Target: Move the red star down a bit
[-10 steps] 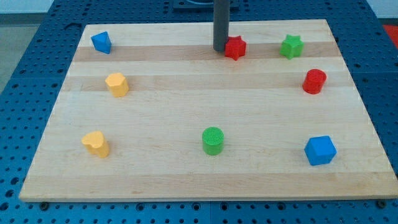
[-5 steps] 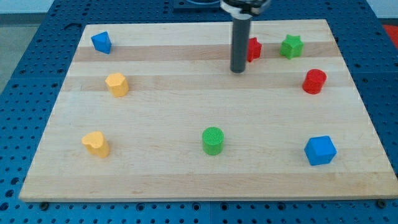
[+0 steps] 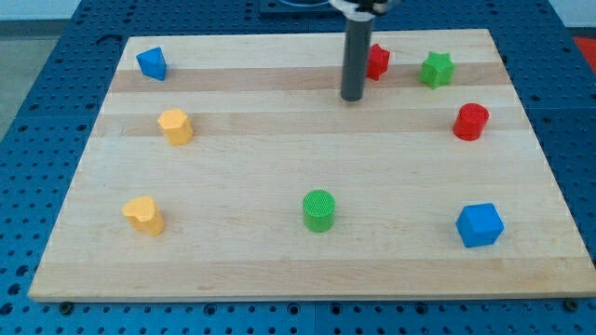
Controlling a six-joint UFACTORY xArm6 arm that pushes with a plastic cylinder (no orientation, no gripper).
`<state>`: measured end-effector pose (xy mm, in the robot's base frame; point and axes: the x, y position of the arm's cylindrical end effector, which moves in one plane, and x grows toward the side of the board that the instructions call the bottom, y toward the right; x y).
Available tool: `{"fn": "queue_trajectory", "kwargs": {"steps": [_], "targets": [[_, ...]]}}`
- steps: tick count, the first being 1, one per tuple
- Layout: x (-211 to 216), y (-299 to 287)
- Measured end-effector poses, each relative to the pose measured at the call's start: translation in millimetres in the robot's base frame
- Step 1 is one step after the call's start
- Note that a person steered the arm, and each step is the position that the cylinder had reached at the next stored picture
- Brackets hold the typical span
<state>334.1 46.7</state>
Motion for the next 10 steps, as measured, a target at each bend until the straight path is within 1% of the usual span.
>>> {"fn": "queue_trajectory", "kwargs": {"steps": [2, 3, 4, 5, 7, 9, 10], "targets": [[-60.8, -36.9], [-103.4, -25.6], [-104.7, -1.1], [-91.7, 29.0], [-105.5, 45.8], [-81.0, 62.0], [-78.6, 62.0]]}}
